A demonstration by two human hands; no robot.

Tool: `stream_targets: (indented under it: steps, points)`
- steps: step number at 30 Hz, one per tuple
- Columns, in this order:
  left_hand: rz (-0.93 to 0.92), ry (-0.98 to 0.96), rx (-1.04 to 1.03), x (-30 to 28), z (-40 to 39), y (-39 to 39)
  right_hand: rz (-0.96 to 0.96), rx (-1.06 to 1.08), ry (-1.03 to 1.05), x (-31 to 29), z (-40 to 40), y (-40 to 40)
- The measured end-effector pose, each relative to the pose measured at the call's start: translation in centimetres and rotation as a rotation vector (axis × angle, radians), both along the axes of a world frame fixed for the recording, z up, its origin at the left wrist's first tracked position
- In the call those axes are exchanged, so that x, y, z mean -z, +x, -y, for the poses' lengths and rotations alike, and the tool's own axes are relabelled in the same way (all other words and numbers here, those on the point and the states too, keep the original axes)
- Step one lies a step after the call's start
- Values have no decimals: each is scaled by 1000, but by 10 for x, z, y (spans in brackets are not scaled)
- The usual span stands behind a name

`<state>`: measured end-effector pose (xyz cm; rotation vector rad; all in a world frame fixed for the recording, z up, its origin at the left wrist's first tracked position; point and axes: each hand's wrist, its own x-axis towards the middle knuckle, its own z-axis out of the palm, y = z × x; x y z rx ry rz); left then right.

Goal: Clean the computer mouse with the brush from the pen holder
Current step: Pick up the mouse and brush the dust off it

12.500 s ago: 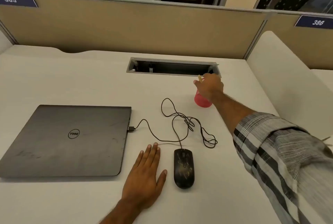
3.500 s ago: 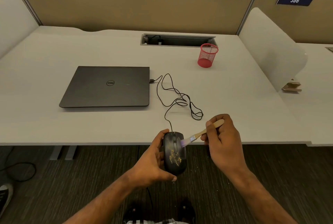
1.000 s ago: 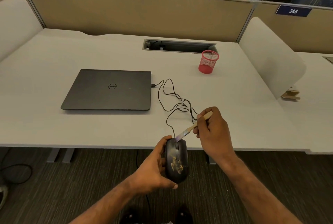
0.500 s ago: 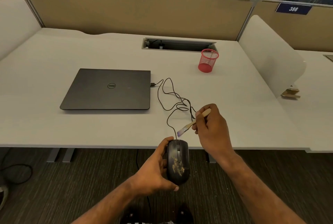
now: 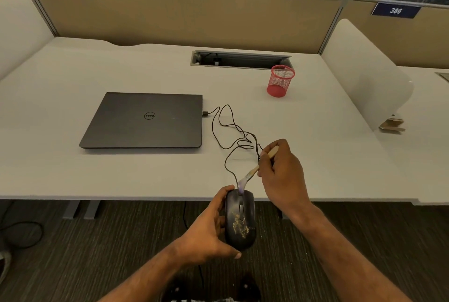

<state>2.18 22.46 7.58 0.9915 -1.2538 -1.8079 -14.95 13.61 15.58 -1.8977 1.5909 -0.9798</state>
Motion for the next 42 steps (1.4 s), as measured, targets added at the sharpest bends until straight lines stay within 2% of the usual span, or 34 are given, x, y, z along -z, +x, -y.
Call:
stream_targets:
  steps: [7,12,19,27,32,39,42]
  points:
    - [18,28,-16,3,3,2,86,-15,-27,-7,-2,-9]
    - [20,49,-12,7,6,4,-1,-17,42,-1,-6,-12]
    - [40,35,-22,11,11,6,135,3,0,-6,-13,-15]
    - [55,37,-46,8,17,13,107,-6,57,-8,-27,-25]
    - [51,29,-53,6,22,13,205,-13,14,-13,-34,-20]
    - [47,38,-56,6,27,17,115,-44,67,-9,-40,-32]
    - [52,44,-58,7,28,16,161,-32,39,-12,-41,-31]
